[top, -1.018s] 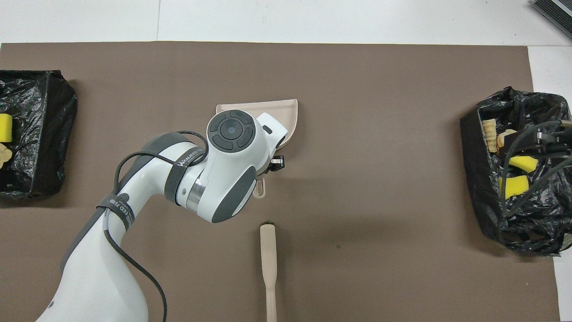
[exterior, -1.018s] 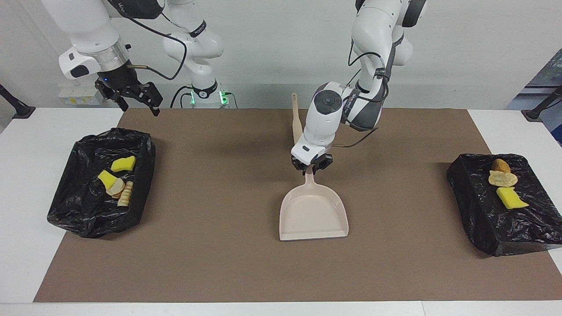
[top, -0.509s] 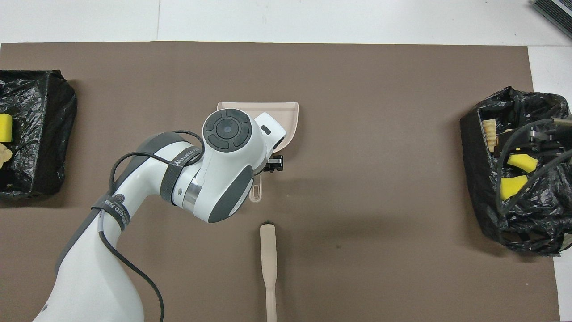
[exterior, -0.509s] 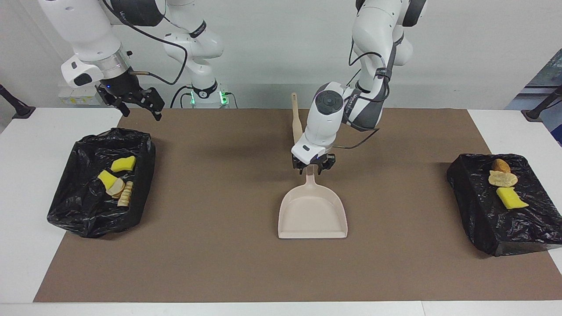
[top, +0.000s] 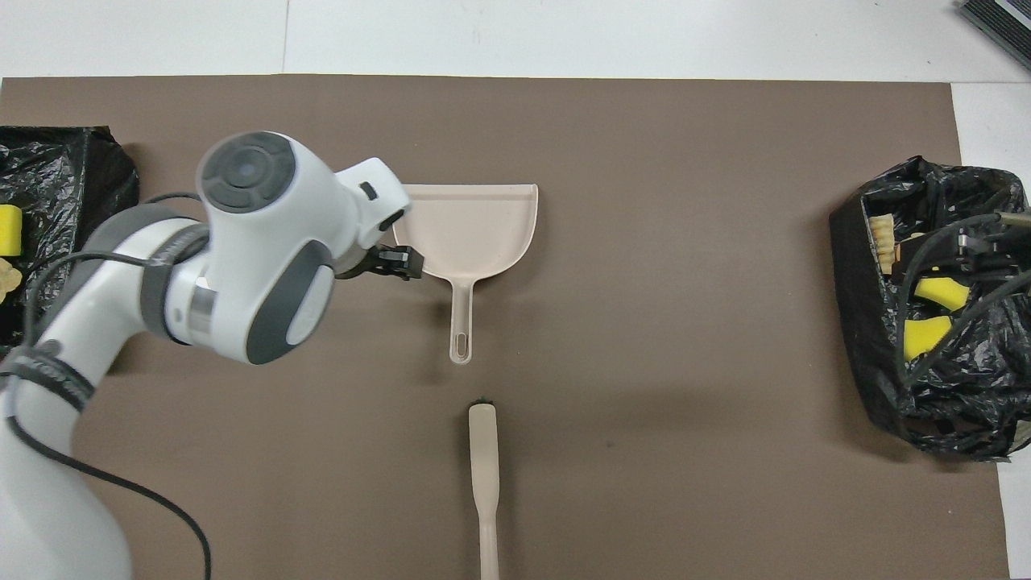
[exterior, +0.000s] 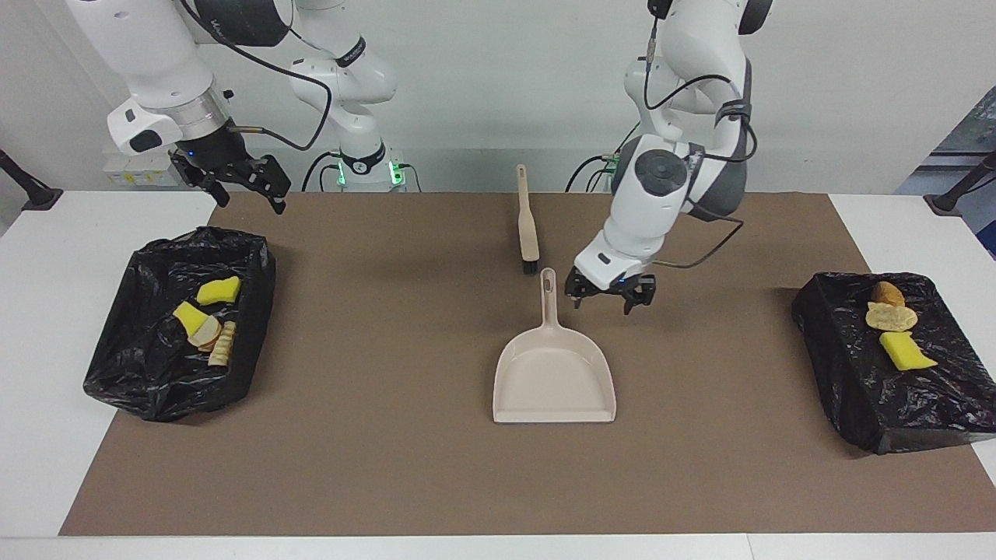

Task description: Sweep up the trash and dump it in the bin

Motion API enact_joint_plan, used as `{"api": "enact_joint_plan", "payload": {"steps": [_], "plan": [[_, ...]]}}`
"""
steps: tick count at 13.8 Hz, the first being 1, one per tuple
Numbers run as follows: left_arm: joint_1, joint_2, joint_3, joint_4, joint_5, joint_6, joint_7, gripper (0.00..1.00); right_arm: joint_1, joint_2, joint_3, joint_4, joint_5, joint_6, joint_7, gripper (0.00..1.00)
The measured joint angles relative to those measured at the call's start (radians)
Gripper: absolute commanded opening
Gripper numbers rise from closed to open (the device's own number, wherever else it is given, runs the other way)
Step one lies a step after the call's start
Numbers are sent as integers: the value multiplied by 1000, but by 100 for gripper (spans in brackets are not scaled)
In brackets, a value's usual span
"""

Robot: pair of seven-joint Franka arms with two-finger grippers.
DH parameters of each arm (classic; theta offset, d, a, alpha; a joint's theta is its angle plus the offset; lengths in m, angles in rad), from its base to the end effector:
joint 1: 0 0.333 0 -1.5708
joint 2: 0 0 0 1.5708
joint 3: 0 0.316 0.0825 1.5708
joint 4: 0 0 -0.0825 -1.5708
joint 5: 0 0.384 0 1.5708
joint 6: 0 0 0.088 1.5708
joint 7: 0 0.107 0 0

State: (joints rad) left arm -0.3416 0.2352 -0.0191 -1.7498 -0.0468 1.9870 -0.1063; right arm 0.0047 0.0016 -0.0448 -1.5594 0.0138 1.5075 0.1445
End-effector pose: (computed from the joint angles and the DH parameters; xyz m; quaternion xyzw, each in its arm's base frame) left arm 0.5857 -0.2232 0.4353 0.9928 -0.1172 -0.0045 0.0232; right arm 0.5480 -0.0204 0.6236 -0.9954 0.0919 0.0271 0.0055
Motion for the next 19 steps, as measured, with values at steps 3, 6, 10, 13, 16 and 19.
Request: {"api": "enact_joint_plan", "payload": {"steps": [3,6,10,13,16,19], "plan": [[163,-90,4,-23,0,-24,203,100,0,0,0,0,0,0,0,100],[264,-168,6,15,0,-119,287,100,0,0,0,0,0,0,0,100],[297,-199,6,198,0,-347,305,100,0,0,0,0,0,0,0,100],[299,-202,3,279,0,-458,306,100,0,0,0,0,0,0,0,100],[298,-224,-7,282,0,-494,306,100,0,0,0,0,0,0,0,100],[299,-227,-4,280,0,-503,306,100,0,0,0,0,0,0,0,100]]}}
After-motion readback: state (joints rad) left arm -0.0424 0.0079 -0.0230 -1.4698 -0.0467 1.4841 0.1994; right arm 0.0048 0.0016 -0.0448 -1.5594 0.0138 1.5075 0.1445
